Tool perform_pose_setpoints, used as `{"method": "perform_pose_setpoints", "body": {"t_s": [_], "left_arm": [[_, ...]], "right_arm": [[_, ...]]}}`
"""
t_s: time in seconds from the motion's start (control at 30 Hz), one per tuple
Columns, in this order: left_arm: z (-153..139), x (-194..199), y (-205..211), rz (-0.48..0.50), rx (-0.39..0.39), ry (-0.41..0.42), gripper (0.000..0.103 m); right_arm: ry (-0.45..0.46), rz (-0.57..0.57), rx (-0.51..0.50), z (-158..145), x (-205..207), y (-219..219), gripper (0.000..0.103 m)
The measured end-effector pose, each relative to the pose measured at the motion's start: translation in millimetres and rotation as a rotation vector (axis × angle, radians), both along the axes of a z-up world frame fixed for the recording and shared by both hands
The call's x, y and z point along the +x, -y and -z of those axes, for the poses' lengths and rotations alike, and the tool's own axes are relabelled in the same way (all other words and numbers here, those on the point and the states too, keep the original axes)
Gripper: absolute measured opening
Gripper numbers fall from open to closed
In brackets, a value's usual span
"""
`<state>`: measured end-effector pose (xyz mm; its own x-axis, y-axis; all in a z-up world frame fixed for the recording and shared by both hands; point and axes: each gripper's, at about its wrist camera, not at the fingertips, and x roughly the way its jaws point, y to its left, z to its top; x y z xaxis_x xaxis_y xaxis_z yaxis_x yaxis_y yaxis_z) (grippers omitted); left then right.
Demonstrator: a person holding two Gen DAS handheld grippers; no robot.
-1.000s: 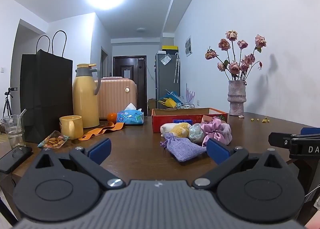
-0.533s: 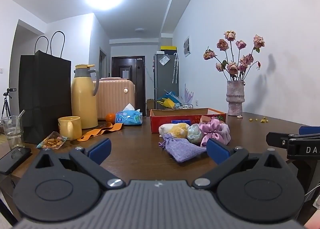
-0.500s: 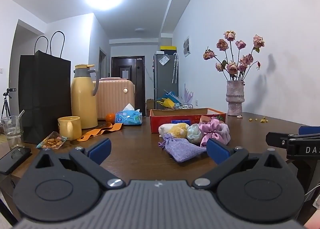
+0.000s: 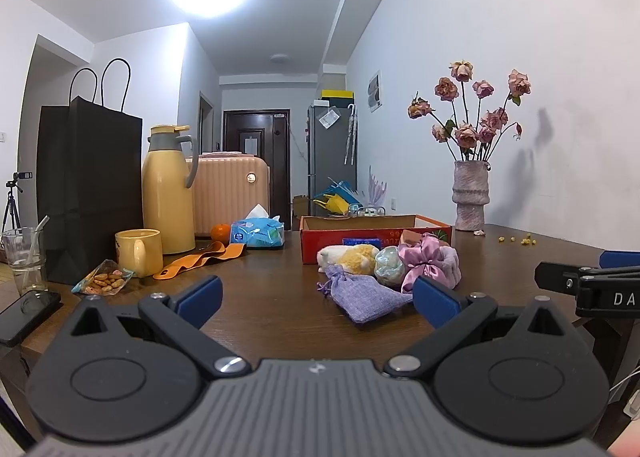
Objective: Organize soft objects
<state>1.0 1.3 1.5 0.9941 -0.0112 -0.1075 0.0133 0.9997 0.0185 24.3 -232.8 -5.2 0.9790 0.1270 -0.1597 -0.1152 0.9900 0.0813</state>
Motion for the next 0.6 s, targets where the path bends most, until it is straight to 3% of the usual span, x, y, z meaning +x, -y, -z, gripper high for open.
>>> {"method": "perform_pose_setpoints", "body": {"t_s": [0.6], "left_arm": [[0.1, -1.6, -1.7, 0.007, 0.000, 0.000, 0.103]], "right_arm": [[0.002, 0.002, -0.001, -0.4, -0.6, -0.2, 0.103]]}}
